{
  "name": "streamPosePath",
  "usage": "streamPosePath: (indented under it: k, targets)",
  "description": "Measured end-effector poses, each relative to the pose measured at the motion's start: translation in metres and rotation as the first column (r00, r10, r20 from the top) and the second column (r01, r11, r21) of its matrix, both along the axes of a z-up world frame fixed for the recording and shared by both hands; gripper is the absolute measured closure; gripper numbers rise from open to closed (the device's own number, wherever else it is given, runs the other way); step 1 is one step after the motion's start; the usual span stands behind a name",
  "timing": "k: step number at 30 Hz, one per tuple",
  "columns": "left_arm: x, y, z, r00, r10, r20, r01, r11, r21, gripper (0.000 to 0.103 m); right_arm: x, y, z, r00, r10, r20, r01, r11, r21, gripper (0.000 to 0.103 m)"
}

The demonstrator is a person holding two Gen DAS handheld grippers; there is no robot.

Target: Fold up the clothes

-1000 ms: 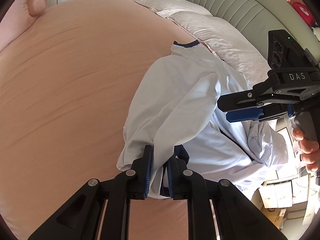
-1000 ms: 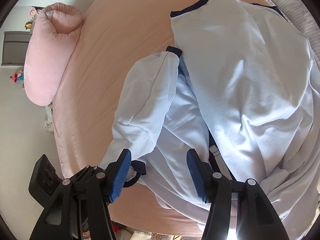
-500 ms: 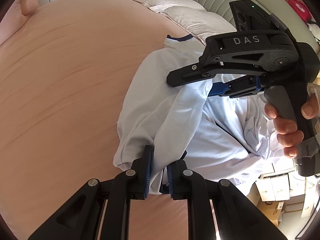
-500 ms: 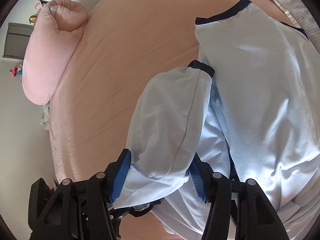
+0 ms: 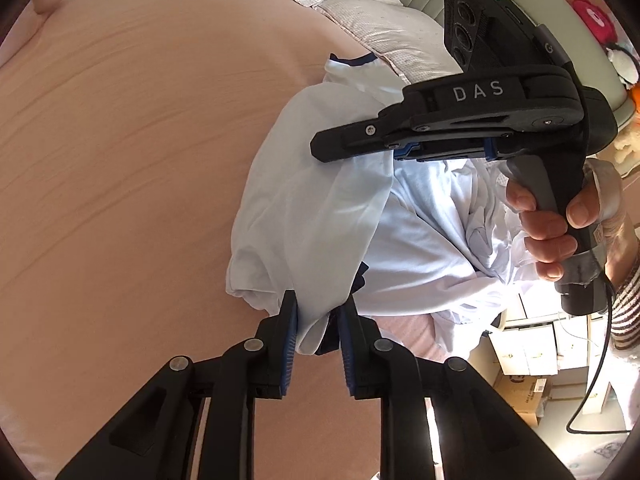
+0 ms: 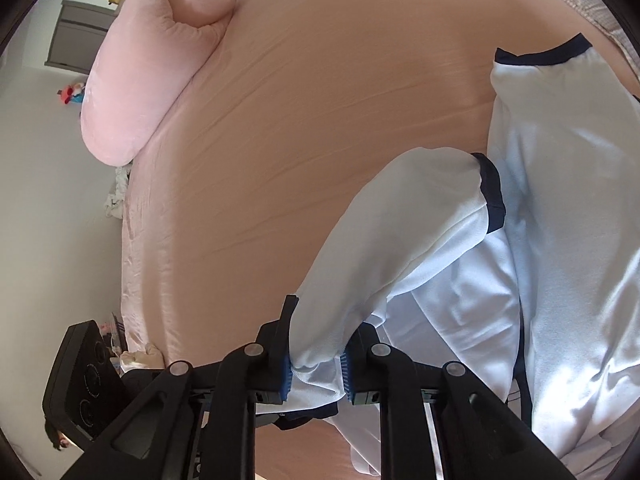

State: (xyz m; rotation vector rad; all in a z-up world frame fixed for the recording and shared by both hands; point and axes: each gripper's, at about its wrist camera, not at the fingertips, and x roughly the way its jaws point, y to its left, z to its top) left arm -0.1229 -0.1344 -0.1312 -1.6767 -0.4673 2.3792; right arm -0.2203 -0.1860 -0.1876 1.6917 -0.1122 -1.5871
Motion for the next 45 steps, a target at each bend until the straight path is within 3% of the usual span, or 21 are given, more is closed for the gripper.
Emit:
streamPosePath:
  k: [1,3,4,7,12,17,22,25,27,32,35,37,38,42,45]
  targets:
    - [0.002,0.0,0.005,1.0,-0.001,-0.021,0.001,1.0,-0.029,0.075,0.002,-0.001,0.0,1.0,0.006,0.004,-0.006,1.0,-0.001,0.086]
    - [0.001,-0.002,0.011,0.999,0.002,-0.038,-0.005,0.997,-0.077,0.045,0.006,-0.004,0.002,1.0,0.018,0.011,-0.018,1.0,-0.004,0.086]
    - [0.003,-0.003,0.014,0.999,0.003,-0.049,-0.007,0.997,-0.079,0.042,0.008,-0.006,0.004,1.0,0.027,0.01,-0.027,1.0,-0.007,0.086]
    - [0.0,-0.003,0.015,0.998,0.002,-0.065,-0.007,0.997,-0.076,0.042,0.013,-0.011,0.009,0.998,0.056,0.0,-0.056,0.998,-0.01,0.086]
    - [-0.013,0.0,0.005,0.993,0.028,-0.116,-0.048,0.984,-0.171,0.042,0.023,-0.021,0.012,0.997,0.075,-0.011,-0.075,0.997,0.003,0.086]
    - [-0.028,0.001,-0.009,0.996,0.03,-0.086,-0.04,0.993,-0.109,0.042,0.024,-0.021,0.009,0.998,0.059,0.017,-0.059,0.998,-0.003,0.086]
    - [-0.041,0.001,-0.013,0.995,0.03,-0.093,-0.043,0.99,-0.133,0.042,0.019,-0.015,0.006,0.997,0.046,0.066,-0.044,0.998,-0.043,0.086]
    - [-0.049,-0.01,-0.018,0.993,0.066,-0.094,-0.074,0.994,-0.085,0.043,0.016,-0.011,0.004,0.996,0.04,0.082,-0.036,0.998,-0.046,0.086]
    - [-0.055,-0.021,-0.023,0.993,0.098,-0.06,-0.1,0.994,-0.034,0.061,0.014,-0.008,0.003,0.995,0.032,0.09,-0.028,0.999,-0.047,0.086]
    - [-0.062,-0.034,-0.031,0.986,0.164,-0.008,-0.164,0.986,0.023,0.078,0.007,-0.003,0.002,0.993,0.045,0.107,-0.042,0.999,-0.033,0.083]
    - [-0.065,-0.028,-0.034,0.987,0.162,-0.001,-0.162,0.987,-0.007,0.08,-0.002,0.005,0.007,0.995,0.055,0.086,-0.055,0.998,-0.002,0.073]
    - [-0.065,-0.03,-0.035,0.987,0.16,0.016,-0.159,0.987,-0.017,0.081,-0.009,0.013,0.013,0.998,0.045,0.053,-0.046,0.999,0.026,0.051]
    - [-0.064,-0.032,-0.037,0.987,0.159,0.02,-0.159,0.987,-0.015,0.082,-0.013,0.017,0.015,0.999,0.039,0.036,-0.04,0.998,0.041,0.047]
    - [-0.067,-0.034,-0.04,0.985,0.17,0.02,-0.168,0.984,-0.049,0.082,-0.032,0.03,0.02,0.999,0.017,-0.039,-0.013,0.995,0.097,0.044]
    - [-0.07,-0.037,-0.044,0.985,0.17,0.033,-0.168,0.984,-0.053,0.082,-0.046,0.044,0.011,0.999,-0.018,-0.034,0.022,0.994,0.104,0.044]
